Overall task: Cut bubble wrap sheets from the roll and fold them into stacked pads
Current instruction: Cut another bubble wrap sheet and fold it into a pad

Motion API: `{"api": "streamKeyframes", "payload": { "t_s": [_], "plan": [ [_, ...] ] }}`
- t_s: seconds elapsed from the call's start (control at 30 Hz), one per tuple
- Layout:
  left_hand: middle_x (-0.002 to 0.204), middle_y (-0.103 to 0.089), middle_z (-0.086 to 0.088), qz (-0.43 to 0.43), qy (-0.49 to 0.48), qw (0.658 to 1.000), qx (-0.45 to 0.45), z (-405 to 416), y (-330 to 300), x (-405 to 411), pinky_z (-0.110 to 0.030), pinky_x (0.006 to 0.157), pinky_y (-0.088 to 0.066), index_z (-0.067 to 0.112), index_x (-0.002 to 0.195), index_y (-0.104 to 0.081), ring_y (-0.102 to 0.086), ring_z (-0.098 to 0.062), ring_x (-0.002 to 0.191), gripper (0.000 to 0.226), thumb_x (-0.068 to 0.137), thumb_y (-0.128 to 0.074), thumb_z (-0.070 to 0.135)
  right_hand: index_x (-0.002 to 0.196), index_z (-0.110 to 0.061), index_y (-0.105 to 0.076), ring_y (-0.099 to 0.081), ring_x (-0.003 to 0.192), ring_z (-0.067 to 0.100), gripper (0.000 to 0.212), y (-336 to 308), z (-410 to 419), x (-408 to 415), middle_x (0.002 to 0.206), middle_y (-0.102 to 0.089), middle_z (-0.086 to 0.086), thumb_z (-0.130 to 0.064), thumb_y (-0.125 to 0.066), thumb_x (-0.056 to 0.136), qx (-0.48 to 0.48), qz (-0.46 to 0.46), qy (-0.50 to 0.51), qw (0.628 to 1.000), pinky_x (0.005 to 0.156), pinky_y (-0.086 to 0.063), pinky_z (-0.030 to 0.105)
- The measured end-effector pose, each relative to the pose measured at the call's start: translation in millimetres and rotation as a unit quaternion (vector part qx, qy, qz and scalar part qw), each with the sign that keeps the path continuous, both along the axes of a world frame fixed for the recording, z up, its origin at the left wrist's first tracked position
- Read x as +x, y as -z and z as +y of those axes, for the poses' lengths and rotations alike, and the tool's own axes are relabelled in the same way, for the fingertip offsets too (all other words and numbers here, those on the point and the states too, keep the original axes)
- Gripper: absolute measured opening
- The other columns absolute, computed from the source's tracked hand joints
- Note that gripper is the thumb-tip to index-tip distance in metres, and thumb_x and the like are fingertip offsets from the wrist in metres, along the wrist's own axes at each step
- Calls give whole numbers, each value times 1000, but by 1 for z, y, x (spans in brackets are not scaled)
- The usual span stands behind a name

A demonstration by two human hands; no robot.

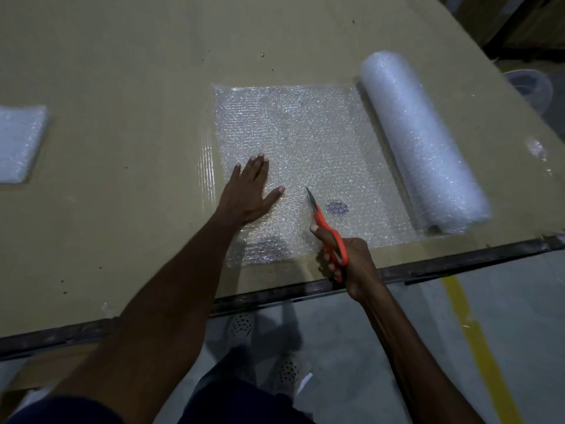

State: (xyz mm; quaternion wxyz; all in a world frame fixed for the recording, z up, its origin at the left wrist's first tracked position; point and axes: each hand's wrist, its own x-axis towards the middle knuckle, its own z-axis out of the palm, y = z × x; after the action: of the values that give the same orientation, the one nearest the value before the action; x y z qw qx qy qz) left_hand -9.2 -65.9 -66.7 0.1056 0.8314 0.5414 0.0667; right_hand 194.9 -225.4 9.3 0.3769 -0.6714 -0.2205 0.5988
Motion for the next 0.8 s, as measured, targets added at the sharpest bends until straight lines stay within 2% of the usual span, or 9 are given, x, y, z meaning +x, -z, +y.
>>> {"api": "streamKeyframes", "payload": {
  "t_s": [0.07, 0.13, 0.43, 0.6, 0.7, 0.8],
  "plan": [
    [167, -4, -11, -16, -2, 1000, 1, -2, 3, 0, -48, 124, -3, 6, 159, -12, -2, -23, 154, 87, 98, -17, 68, 89, -4, -66, -38, 40, 13, 41, 4, 1, -1, 55, -49, 6, -36, -87, 77, 3, 4, 1, 1000, 38, -23, 18],
    [167, -3, -10, -23, -2, 1000, 1, -3, 4, 1, -47, 125, -1, 7, 159, -11, 0, -22, 154, 86, 98, -18, 67, 91, -4, -66, -38, 39, 13, 40, 8, 0, 0, 55, -49, 7, -34, -88, 76, 1, -2, 2, 1000, 37, -23, 18],
    [168, 0, -7, -37, -3, 999, -9, -1, 4, 0, -43, 124, 1, 9, 160, -7, 3, -19, 154, 83, 101, -23, 65, 69, -7, -59, -39, 37, 13, 40, 5, 16, -3, 51, -48, 6, -33, -88, 78, 3, 5, 11, 1000, 36, -24, 17],
    [168, -1, -8, -37, -2, 999, -11, -1, 3, -1, -44, 124, 0, 8, 159, -8, 2, -20, 154, 84, 100, -21, 66, 91, -2, -66, -39, 38, 13, 39, 4, 13, -1, 54, -49, 7, -31, -88, 77, -4, 7, 11, 1000, 35, -24, 17],
    [168, -1, -8, -35, -2, 999, -11, -1, 4, 0, -44, 125, -1, 8, 159, -9, 2, -21, 154, 84, 100, -21, 66, 74, -4, -61, -39, 38, 13, 40, -2, 20, -3, 54, -48, 8, -35, -88, 78, -12, -1, 18, 1000, 36, -25, 16],
    [168, -1, -9, -35, 1, 999, -12, -1, 4, 0, -44, 125, -1, 7, 159, -8, 2, -21, 154, 83, 101, -23, 65, 68, -5, -60, -39, 36, 14, 40, -2, 25, -7, 54, -47, 10, -32, -88, 77, -2, -2, 28, 1000, 37, -24, 18]
  ]
}}
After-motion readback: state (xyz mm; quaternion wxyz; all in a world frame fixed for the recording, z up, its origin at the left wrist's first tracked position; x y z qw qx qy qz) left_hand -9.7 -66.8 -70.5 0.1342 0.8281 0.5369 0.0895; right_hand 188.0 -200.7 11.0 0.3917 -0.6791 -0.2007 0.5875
